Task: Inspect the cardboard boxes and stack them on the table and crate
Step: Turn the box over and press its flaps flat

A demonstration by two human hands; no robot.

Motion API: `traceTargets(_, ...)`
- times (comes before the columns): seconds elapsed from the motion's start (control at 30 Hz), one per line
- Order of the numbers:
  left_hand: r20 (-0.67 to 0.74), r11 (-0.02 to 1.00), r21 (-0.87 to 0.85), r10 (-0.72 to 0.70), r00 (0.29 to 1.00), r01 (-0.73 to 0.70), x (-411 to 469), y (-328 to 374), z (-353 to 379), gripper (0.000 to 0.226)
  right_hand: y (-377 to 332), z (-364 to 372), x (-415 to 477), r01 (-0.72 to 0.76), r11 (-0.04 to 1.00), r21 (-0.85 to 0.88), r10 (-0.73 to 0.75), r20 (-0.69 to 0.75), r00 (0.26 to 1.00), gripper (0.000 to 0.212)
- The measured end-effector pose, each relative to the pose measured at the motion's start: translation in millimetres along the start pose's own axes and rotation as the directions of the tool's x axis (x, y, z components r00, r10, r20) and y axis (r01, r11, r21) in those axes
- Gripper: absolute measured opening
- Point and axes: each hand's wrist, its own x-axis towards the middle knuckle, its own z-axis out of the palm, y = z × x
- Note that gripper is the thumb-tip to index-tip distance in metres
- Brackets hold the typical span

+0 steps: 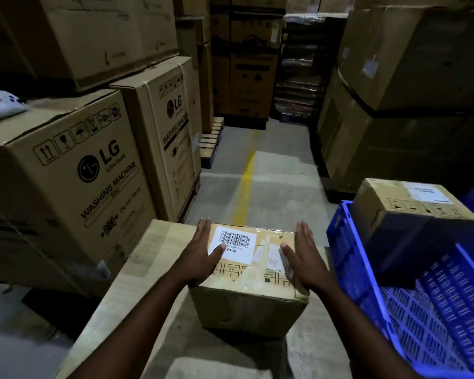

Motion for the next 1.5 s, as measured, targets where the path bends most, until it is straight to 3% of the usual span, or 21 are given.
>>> traceTargets(0.3,-0.010,0.999,0.003,-0.046,0.999,0.046,2,5,0,0.085,3,-3,-5,-0.088,0.993,0.076,0.085,0.052,0.995,0.083)
traceTargets(0.4,-0.025,0.996,-0.083,-0.045,0.999,0.043,-8,-7,-2,0.083,4,-3,-28,-0.061,0.963,0.261,0.049,0.049,0.998,0.081)
traceTargets(0.47,0.026,0.960,-0.269,-0.069,0.997,0.074,-20,-12,-3,0.076,5,2,-46,-0.091,0.905,0.415,0.064,0.078,0.995,0.082)
traceTargets(0.53,0.130,0.813,-0.565,-0.076,0.989,0.137,-33,-10,0,0.051,6,8,-57,-0.152,0.841,0.519,0.118,0.099,0.988,0.081)
traceTargets(0.6,0.191,0.587,-0.778,-0.120,0.974,0.225,-40,-9,5,0.036,4,12,-57,-0.141,0.795,0.590,0.127,0.066,0.990,0.067)
traceTargets(0.67,0.233,0.363,-0.884,-0.205,0.951,0.295,-43,-9,13,0.038,1,11,-55,-0.162,0.767,0.621,0.152,0.070,0.986,0.057)
traceTargets(0.73,0.282,0.238,-0.906,-0.278,0.918,0.350,-48,-11,21,0.051,0,8,-54,-0.194,0.766,0.613,0.181,0.084,0.980,0.053)
traceTargets(0.77,0.282,0.224,-0.906,-0.310,0.908,0.358,-51,-13,28,0.053,-2,7,-55,-0.198,0.784,0.588,0.190,0.077,0.979,0.054)
traceTargets(0.87,0.236,0.227,-0.912,-0.391,0.890,0.341,-59,-22,45,0.046,-3,8,-56,-0.135,0.910,0.393,0.160,-0.031,0.987,0.066)
traceTargets(0.97,0.205,0.244,-0.914,-0.410,0.889,0.323,-60,-24,51,0.044,-10,14,-58,-0.068,0.996,0.065,0.075,-0.106,0.992,0.078)
traceTargets(1.27,0.065,0.295,-0.937,-0.375,0.925,0.186,-45,0,37,0.045,-21,8,-52,-0.093,0.994,0.062,0.100,-0.114,0.989,0.070)
traceTargets(1.37,0.060,0.430,-0.886,-0.262,0.963,0.172,-38,5,19,0.048,-13,9,-53,-0.127,0.981,0.146,0.145,-0.119,0.982,0.066)
traceTargets(1.47,0.039,0.721,-0.686,-0.102,0.994,0.101,-29,4,8,0.078,-4,15,-57,-0.225,0.951,0.211,0.239,-0.040,0.970,0.064)
traceTargets(1.5,0.021,0.775,-0.627,-0.079,0.997,0.075,-29,10,5,0.085,-2,17,-59,-0.251,0.944,0.213,0.259,-0.010,0.966,0.064)
